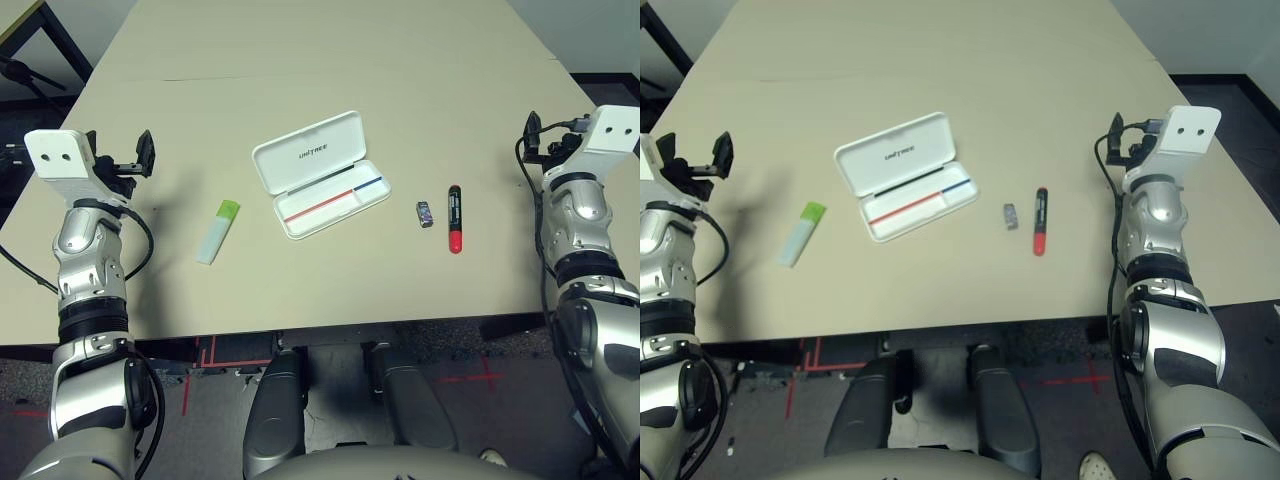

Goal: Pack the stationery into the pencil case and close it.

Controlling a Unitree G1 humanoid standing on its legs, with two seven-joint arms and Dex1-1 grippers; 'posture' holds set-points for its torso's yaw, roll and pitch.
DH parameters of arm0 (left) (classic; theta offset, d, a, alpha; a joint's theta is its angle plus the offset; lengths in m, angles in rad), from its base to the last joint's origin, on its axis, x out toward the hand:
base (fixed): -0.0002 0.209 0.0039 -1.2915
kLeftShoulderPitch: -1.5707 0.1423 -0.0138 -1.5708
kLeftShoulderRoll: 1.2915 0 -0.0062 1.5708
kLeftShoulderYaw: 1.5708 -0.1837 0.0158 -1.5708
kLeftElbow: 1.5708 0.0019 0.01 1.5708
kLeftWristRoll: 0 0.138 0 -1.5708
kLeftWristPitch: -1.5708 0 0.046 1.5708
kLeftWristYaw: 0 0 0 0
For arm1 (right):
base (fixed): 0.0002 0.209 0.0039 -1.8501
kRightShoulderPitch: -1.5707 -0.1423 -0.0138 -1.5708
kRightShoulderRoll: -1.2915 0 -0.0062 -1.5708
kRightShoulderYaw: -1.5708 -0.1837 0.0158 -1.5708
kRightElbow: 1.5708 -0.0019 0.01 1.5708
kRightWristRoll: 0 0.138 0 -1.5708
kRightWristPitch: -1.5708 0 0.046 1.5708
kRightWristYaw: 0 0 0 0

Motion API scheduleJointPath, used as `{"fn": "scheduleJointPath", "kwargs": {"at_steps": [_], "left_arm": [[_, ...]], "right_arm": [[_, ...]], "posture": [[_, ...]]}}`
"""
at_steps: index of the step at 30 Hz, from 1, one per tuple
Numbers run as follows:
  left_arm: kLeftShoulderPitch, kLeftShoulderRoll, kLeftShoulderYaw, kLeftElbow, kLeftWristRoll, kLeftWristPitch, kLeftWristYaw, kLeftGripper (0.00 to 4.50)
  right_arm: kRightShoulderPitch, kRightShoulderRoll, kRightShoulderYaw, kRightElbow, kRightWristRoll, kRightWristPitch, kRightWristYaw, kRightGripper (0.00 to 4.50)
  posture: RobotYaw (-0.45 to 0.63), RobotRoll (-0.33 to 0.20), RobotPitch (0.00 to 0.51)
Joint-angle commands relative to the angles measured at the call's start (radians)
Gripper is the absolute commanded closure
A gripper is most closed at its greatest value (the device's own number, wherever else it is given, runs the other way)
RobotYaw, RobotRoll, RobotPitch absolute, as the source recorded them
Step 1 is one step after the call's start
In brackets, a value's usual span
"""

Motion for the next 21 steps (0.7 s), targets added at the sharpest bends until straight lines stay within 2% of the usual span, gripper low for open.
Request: {"fn": "scheduleJointPath", "kwargs": {"at_steps": [1,12,16,21], "left_arm": [[0.006,0.014,0.011,0.018,-0.002,-0.004,0.000,0.02],[0.010,-0.001,0.000,-0.005,-0.004,0.004,0.000,0.02],[0.012,0.017,0.005,-0.008,-0.009,0.015,-0.015,0.02],[0.036,0.040,0.017,-0.066,-0.025,0.047,-0.035,0.02]], "right_arm": [[-0.004,0.010,0.002,0.019,-0.001,0.014,-0.005,0.00],[-0.018,0.000,0.002,0.027,0.002,0.026,0.019,0.00],[-0.027,-0.017,0.019,0.003,0.000,0.078,0.088,0.00],[-0.057,-0.078,0.113,-0.079,0.001,0.293,0.424,0.00]], "posture": [[0.00,0.000,0.197],[0.00,0.000,0.199],[0.01,0.000,0.203],[0.03,0.000,0.190]]}}
